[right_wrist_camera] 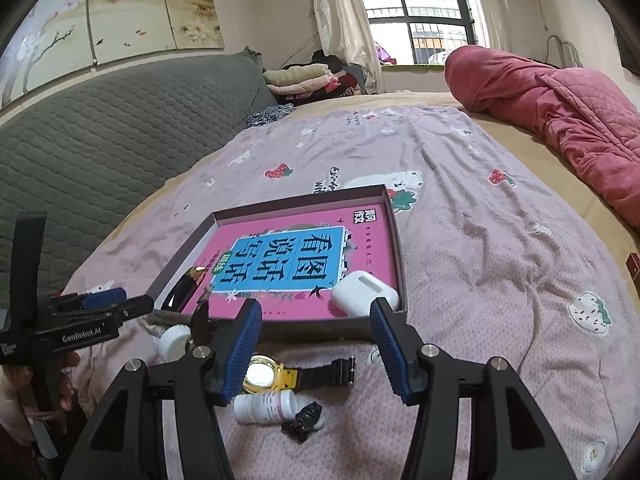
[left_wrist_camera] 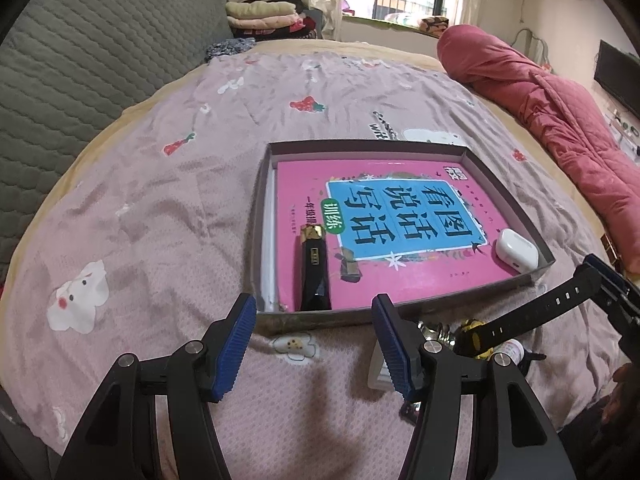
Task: Organize rigid objects
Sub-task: 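Withdraw both tools from the box back toward the remaining items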
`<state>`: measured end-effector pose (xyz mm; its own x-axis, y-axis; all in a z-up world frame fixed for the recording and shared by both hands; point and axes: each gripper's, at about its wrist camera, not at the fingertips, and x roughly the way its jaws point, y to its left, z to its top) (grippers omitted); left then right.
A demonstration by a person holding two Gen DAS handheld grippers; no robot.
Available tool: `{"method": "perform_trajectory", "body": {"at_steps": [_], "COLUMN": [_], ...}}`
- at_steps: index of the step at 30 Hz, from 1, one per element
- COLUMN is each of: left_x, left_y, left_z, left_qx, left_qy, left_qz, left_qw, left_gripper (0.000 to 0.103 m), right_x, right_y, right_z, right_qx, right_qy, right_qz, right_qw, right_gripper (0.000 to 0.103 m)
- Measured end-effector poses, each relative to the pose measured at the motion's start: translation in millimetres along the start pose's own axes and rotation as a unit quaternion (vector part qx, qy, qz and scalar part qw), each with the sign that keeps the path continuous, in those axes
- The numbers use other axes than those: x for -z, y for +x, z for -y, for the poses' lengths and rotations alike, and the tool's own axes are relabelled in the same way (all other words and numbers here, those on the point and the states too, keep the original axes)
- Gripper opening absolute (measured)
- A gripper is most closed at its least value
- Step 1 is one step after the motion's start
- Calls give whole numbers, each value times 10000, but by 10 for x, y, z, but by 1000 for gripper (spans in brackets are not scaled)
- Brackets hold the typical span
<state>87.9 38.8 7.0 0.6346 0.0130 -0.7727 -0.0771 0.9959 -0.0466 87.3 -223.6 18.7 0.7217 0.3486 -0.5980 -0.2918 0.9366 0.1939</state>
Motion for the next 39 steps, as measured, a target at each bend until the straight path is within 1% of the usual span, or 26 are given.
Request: {"method": "perform_trajectory", "body": {"at_steps": [6,11,20,25,31,39], "left_x": [52,128,288,346,411,465], "left_y": [-112,-181,-293,-304,-298,-282], "left_z": [-44,-23,168,239,274,289], "left_qx": [-51,-27,128,142,185,205], "left_qy": [45,145,405,533,550,542], "left_qz": [18,-23,-102,-172,-272,-376], "left_qw": [10000,9999,9990,9983,9979,9976], "left_gripper": [62,62,62,62,62,62], "right_x": [50,122,267,369,455,509], "right_y": [-64,-139,-273,-329,-385,-383], "right_z": [-47,-129,-286,-332,-361,-342], "right_qx": [-24,-53,-72,-61,-35,-34], "right_qy": [25,-76,-296,-353,-449,-388], "right_qz": [-26,-76,-173,-268,-334,-463], "right_qw": [10000,9999,9994,9990,9984,9982], "right_gripper": [56,56,56,56,56,56]}}
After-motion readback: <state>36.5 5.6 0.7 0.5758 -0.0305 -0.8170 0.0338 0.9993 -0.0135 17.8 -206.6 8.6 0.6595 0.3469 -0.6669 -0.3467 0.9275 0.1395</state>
